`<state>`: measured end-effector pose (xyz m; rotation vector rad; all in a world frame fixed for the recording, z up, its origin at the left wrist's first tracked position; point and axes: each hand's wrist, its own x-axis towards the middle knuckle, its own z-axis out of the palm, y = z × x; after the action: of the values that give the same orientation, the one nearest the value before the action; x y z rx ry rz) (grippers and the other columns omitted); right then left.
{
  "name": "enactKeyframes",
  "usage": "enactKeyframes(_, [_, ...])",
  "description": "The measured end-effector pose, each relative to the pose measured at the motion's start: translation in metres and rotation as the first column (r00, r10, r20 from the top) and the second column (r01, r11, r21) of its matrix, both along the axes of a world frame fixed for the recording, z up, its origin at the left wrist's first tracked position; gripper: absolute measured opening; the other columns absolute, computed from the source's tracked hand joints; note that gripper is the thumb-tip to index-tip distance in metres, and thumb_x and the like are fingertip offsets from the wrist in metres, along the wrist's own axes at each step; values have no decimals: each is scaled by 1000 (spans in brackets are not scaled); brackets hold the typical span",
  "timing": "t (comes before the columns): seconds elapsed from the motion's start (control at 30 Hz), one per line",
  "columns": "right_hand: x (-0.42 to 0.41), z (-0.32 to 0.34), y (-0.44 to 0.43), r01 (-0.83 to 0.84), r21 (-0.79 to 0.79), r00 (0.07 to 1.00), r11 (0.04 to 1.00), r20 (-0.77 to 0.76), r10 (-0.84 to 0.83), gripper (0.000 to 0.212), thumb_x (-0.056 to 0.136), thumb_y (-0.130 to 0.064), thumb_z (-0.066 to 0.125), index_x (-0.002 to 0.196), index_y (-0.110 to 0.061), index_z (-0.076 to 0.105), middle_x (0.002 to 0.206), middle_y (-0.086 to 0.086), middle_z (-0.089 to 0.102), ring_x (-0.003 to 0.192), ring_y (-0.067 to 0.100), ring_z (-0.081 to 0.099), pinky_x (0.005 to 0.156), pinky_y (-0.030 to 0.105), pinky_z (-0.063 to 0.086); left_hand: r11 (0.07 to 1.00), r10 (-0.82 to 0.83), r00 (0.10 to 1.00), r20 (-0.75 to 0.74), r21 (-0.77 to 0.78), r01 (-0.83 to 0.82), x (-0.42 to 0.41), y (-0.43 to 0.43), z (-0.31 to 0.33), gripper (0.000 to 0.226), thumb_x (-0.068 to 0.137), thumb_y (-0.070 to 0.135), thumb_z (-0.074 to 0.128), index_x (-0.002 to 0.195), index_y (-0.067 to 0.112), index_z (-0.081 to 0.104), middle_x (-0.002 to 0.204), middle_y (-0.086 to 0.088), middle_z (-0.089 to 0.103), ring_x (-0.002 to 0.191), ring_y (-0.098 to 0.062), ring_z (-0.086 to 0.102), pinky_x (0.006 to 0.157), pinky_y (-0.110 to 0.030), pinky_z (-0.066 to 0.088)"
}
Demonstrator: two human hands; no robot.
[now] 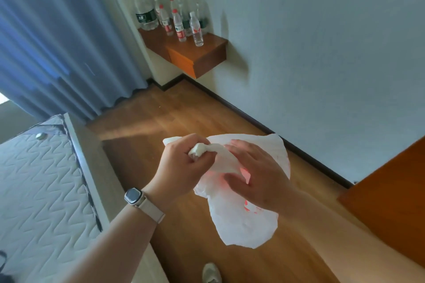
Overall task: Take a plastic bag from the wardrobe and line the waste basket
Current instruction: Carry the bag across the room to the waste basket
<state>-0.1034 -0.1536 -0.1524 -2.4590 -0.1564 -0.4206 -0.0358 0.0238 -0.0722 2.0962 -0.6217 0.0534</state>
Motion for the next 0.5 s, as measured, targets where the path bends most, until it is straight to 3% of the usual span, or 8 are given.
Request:
enactKeyframes(0.13, [36, 8, 11, -38, -39, 999, 999, 1, 38, 57, 91, -64, 44, 139, -33, 38, 140, -6, 53, 126, 17, 51, 106, 43, 42, 998, 55, 998, -23, -39, -56, 37, 13, 1, 14, 75, 17, 70, 69, 28, 63, 61, 8, 60, 54, -3, 52, 49, -12, 39])
enactKeyframes(0.3, [105, 17, 32, -55, -90, 998, 994, -22, 54, 56, 91, -68, 41, 139, -38, 37, 138, -10, 54, 123, 15, 53, 104, 46, 47, 996, 62, 998, -26, -63, -64, 109, 36, 0, 15, 76, 4, 70, 69, 16, 66, 61, 3, 61, 54, -4, 53, 48, -13, 39])
enactKeyframes(0.5, [221, 32, 86, -50, -179, 999, 983, -19, 47, 57, 91, -70, 35, 137, -38, 36, 132, -9, 60, 114, 17, 61, 99, 36, 36, 992, 30, 999, 31, -120, -26, 222, 88, 7, 20, 78, 10, 68, 74, 29, 64, 63, 14, 62, 63, -5, 60, 51, -12, 44])
